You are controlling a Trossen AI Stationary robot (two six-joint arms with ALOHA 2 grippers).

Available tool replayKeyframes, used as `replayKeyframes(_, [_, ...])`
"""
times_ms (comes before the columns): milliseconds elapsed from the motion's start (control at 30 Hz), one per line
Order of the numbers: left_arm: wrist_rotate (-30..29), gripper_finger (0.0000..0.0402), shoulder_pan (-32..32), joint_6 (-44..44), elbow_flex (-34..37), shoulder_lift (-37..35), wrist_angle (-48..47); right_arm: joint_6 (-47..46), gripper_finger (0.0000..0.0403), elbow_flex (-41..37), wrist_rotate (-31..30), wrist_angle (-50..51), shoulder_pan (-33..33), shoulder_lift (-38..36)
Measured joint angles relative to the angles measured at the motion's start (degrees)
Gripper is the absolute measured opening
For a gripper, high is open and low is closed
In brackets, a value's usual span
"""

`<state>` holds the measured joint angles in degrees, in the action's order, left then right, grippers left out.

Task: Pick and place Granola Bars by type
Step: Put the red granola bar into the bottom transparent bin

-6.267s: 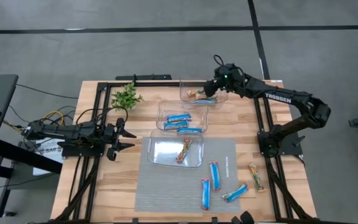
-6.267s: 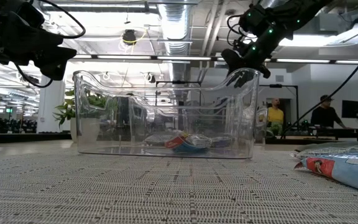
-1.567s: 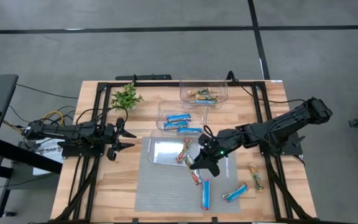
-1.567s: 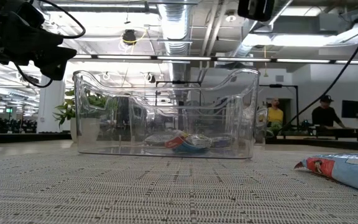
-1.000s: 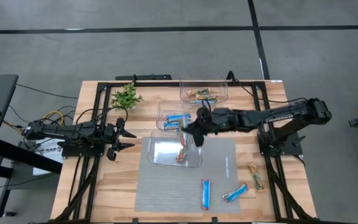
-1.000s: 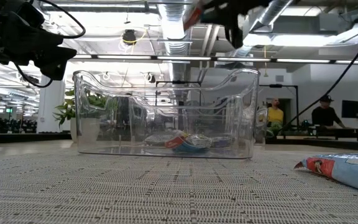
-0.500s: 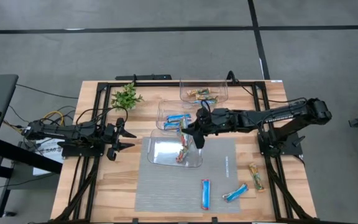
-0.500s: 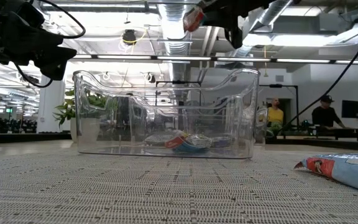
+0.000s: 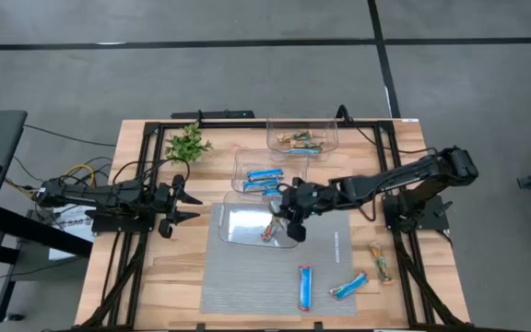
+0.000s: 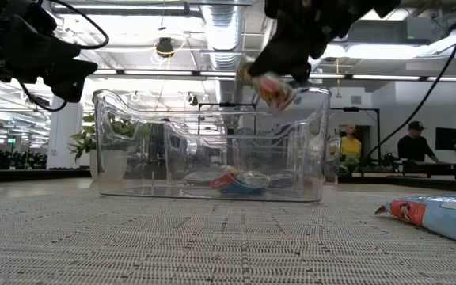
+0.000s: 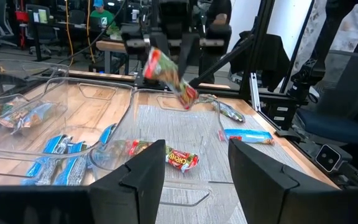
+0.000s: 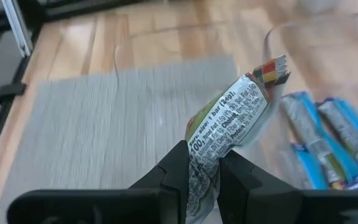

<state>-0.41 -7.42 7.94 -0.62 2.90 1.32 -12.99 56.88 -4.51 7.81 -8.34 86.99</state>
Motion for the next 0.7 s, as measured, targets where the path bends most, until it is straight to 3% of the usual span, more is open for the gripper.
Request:
replayKeyframes(367, [0.0, 0.0168, 0.0, 0.0, 0.0, 0.0, 0.0, 1.0, 0.0056, 0.0, 0.0, -0.3, -1.5, 3.2])
replayKeyframes(700, [0.0, 0.0168, 0.0, -0.1, 0.0, 0.0, 0.0, -1.5, 0.0133, 0.0, -0.1, -0.1, -1.4, 3.2])
